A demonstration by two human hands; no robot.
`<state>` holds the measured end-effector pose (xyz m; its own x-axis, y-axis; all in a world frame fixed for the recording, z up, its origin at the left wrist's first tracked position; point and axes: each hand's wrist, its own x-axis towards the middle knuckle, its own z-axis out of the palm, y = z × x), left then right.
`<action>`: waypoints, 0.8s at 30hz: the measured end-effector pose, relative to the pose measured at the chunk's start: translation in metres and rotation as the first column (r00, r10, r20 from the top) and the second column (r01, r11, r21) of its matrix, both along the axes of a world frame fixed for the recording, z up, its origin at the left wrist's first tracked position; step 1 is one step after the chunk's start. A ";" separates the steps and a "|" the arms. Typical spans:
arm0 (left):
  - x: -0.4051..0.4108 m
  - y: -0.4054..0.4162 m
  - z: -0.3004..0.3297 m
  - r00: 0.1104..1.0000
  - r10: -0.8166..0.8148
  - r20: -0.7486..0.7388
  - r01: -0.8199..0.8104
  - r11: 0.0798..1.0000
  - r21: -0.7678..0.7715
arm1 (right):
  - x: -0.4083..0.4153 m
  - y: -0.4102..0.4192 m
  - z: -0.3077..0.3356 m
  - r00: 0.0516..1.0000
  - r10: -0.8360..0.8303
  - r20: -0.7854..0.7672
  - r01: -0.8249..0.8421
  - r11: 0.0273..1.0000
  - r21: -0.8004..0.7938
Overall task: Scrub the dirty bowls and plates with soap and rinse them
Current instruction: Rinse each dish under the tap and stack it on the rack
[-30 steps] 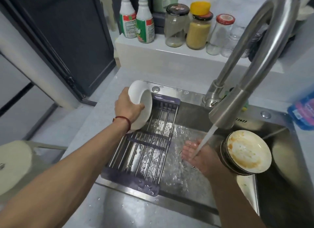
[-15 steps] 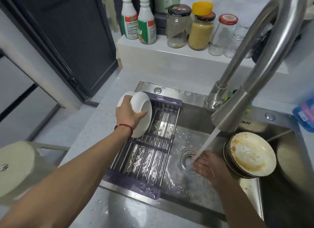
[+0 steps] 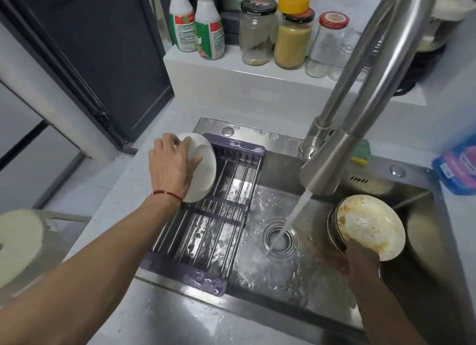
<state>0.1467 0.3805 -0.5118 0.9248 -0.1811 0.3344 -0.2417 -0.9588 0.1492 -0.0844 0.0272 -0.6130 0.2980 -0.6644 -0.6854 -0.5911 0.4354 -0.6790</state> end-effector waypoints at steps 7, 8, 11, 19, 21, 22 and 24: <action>-0.029 -0.023 -0.009 0.995 -0.092 -0.044 0.098 0.983 0.157 | -0.016 -0.055 -0.060 0.971 -0.212 -0.112 0.197 0.972 -0.129; -0.035 -0.026 -0.008 0.992 -0.114 -0.054 0.120 0.985 0.125 | -0.012 -0.052 -0.045 0.966 -0.213 -0.144 0.192 0.970 -0.147; -0.066 -0.038 -0.012 0.974 -0.197 -0.111 0.188 0.979 -0.085 | -0.006 -0.040 0.000 0.941 -0.280 -0.187 0.263 0.958 -0.113; -0.192 -0.089 -0.039 0.753 -0.551 -0.361 0.358 0.802 -0.478 | -0.006 -0.044 0.015 0.824 -0.565 0.036 0.558 0.822 0.115; -0.202 -0.106 -0.042 0.658 -0.588 -0.471 0.359 0.794 -0.490 | -0.005 -0.049 0.015 0.813 -0.582 0.024 0.572 0.805 0.159; -0.204 -0.114 -0.043 0.619 -0.588 -0.521 0.347 0.800 -0.490 | -0.005 -0.051 0.015 0.823 -0.567 0.017 0.557 0.813 0.171; -0.207 -0.130 -0.043 0.551 -0.556 -0.623 0.295 0.828 -0.477 | -0.010 -0.054 0.013 0.833 -0.552 0.038 0.538 0.824 0.177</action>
<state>-0.0606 0.2509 -0.5549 0.7171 -0.6374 -0.2819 -0.3000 -0.6474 0.7006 -0.0940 -0.0263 -0.5998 -0.0208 -0.6248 -0.7805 -0.1703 0.7715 -0.6131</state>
